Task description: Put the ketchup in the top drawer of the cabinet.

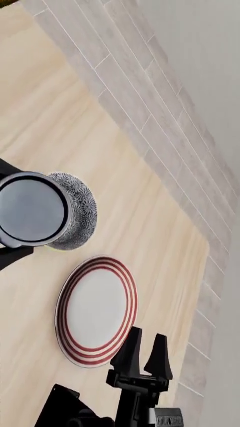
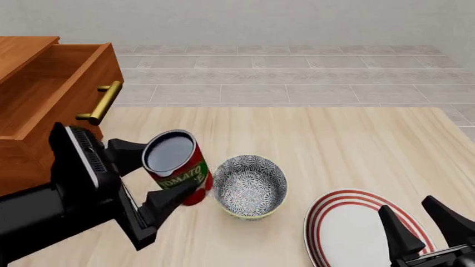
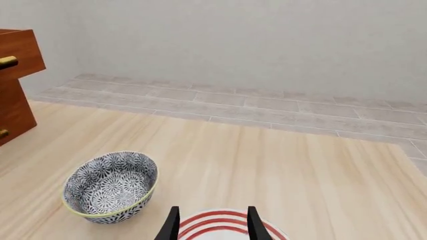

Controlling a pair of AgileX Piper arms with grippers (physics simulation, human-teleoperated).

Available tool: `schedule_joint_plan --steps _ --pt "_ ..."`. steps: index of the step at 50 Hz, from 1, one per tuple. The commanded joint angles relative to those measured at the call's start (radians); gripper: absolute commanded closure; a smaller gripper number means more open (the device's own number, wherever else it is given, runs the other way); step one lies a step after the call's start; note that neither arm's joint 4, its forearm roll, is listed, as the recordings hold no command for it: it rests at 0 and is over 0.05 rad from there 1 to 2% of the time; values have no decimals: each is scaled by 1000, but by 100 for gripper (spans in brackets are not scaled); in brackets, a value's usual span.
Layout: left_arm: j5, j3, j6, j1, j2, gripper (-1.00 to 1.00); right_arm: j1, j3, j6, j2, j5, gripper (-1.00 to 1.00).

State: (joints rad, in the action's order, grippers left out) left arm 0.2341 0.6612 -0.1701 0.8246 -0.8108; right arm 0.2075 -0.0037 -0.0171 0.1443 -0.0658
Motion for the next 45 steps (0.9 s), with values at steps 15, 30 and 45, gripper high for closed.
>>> schedule_joint_plan --steps 15,30,45 --pt "443 376 -13 -100 74 100 6 1 -2 -7 2 -100" --pt "486 354 -39 -231 90 100 8 -3 -3 -6 6 -100" --pt "557 463 -61 -346 67 100 14 -2 -2 6 -6 -100"
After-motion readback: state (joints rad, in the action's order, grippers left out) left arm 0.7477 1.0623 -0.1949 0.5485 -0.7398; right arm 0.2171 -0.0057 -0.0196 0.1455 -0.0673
